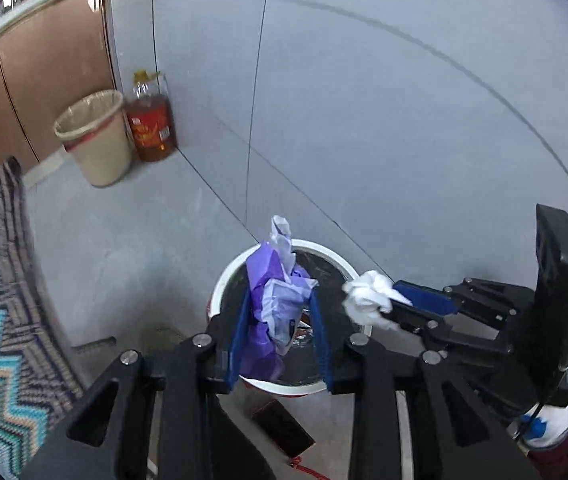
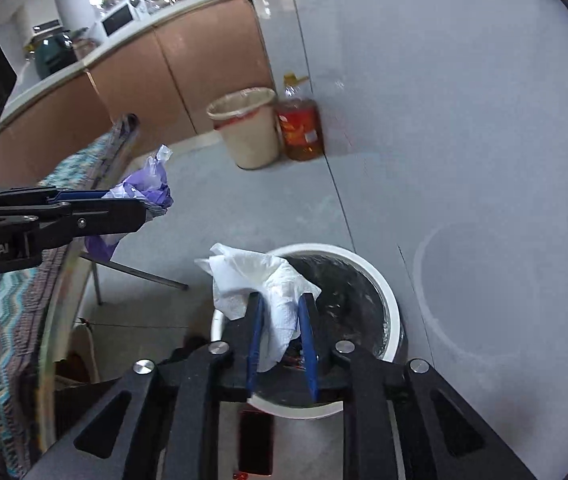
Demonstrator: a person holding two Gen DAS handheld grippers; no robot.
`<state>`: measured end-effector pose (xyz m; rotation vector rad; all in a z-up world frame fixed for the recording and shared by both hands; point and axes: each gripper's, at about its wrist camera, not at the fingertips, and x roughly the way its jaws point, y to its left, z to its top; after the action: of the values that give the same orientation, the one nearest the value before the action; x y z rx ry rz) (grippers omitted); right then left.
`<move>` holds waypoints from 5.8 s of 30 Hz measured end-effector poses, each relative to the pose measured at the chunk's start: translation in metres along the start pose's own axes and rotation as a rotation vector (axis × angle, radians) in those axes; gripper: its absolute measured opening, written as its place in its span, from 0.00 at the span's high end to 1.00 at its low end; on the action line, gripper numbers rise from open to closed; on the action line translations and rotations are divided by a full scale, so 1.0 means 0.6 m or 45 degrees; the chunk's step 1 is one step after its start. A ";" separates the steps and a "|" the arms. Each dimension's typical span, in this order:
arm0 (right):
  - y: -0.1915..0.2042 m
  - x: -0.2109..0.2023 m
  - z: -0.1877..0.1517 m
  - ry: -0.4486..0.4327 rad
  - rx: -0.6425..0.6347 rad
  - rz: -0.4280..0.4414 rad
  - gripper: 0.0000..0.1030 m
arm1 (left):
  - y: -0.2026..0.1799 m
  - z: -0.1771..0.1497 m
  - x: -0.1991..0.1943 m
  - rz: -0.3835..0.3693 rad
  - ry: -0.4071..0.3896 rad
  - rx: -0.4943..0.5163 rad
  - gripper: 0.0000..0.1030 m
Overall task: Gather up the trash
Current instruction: 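Carry the purple wrapper and white tissue over the bin and release both, then move both tools back over the table toward the remaining trash, then grasp the clear plastic bag with left tool while right tool grasps purple wrapper, then carry the clear bag and purple wrapper over the white bin with both tools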
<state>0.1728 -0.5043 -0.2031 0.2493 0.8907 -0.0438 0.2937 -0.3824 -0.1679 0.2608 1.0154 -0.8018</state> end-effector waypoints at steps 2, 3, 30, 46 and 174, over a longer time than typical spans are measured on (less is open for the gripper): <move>-0.005 0.020 -0.001 0.027 0.010 -0.016 0.74 | 0.001 0.004 0.020 -0.013 0.023 -0.025 0.71; -0.008 0.030 -0.001 0.038 0.015 -0.027 0.70 | 0.002 0.005 0.029 -0.018 0.036 -0.043 0.68; 0.026 -0.084 0.004 -0.118 0.076 -0.025 0.53 | -0.005 -0.026 -0.166 -0.004 -0.195 -0.100 0.55; 0.223 -0.307 0.039 -0.474 -0.154 0.118 0.46 | 0.029 -0.156 -0.477 0.142 -0.511 -0.082 0.54; 0.615 -0.185 0.028 -0.273 -0.483 0.767 0.95 | 0.493 -0.559 -0.706 0.434 -0.795 -0.961 0.70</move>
<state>0.1677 -0.1577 -0.0348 0.1454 0.5679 0.6417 0.1641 0.2059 -0.0377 -0.4379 0.5907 -0.1247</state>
